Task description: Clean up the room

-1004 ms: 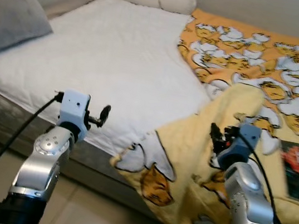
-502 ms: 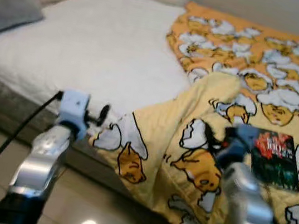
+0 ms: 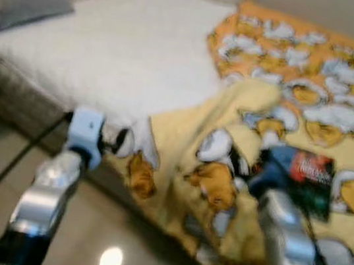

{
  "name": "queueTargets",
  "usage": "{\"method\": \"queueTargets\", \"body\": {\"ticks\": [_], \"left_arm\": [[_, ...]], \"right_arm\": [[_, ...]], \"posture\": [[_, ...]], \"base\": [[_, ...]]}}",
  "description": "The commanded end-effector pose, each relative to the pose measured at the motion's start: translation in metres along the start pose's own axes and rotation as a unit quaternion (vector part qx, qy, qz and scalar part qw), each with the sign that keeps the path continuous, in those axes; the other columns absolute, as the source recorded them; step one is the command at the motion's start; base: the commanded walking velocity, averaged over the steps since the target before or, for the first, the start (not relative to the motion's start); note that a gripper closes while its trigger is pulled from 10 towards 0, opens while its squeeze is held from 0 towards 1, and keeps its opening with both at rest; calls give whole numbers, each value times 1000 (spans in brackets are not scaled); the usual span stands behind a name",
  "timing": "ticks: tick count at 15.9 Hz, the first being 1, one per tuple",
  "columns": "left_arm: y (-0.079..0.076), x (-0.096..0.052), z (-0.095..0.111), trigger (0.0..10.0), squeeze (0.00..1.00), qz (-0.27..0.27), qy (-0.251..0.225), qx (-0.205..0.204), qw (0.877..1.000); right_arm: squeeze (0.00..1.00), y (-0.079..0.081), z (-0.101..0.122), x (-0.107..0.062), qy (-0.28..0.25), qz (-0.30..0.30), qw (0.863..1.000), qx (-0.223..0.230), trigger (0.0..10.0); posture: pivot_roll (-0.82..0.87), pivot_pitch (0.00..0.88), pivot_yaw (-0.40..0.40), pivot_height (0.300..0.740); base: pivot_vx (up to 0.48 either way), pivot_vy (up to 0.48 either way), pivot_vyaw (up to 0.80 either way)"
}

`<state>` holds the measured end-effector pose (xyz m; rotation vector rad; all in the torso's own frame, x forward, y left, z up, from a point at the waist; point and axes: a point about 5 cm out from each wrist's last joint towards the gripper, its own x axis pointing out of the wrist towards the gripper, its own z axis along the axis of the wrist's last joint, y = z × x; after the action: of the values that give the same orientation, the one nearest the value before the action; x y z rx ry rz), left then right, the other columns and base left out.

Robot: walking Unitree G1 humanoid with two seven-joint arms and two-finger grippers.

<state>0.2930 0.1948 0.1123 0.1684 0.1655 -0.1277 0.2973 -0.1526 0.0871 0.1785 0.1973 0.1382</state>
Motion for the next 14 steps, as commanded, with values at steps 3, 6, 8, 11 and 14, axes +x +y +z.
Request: {"method": "queueTargets", "body": {"ticks": [3, 6, 8, 11, 14], "left_arm": [[-4, 1, 0, 10000, 1000, -10, 0, 3, 1000], [-5, 1, 0, 10000, 1000, -16, 1, 13, 1000], [-6, 1, 0, 10000, 1000, -19, 1, 13, 1000], [-6, 1, 0, 10000, 1000, -22, 2, 14, 1000], [-6, 1, 0, 10000, 1000, -25, 2, 16, 1000]], "right_arm": [[1000, -8, 0, -1, 2, -8, 1000, -8, 10000], [1000, -7, -3, -1, 10, -6, 1000, -11, 10000], [1000, -8, -4, -1, 11, -9, 1000, -8, 10000], [1000, -8, -4, -1, 13, -10, 1000, -15, 10000], [1000, -5, -3, 0, 12, 7, 1000, -24, 10000]], "posture": [[26, 0, 13, 740], [24, 0, 17, 740], [23, 0, 19, 740], [25, 0, 20, 740], [28, 0, 22, 740]], "base": [[0, -363, 237], [0, -363, 800], [0, -362, 400], [0, -361, 0], [0, -361, 267]]}}
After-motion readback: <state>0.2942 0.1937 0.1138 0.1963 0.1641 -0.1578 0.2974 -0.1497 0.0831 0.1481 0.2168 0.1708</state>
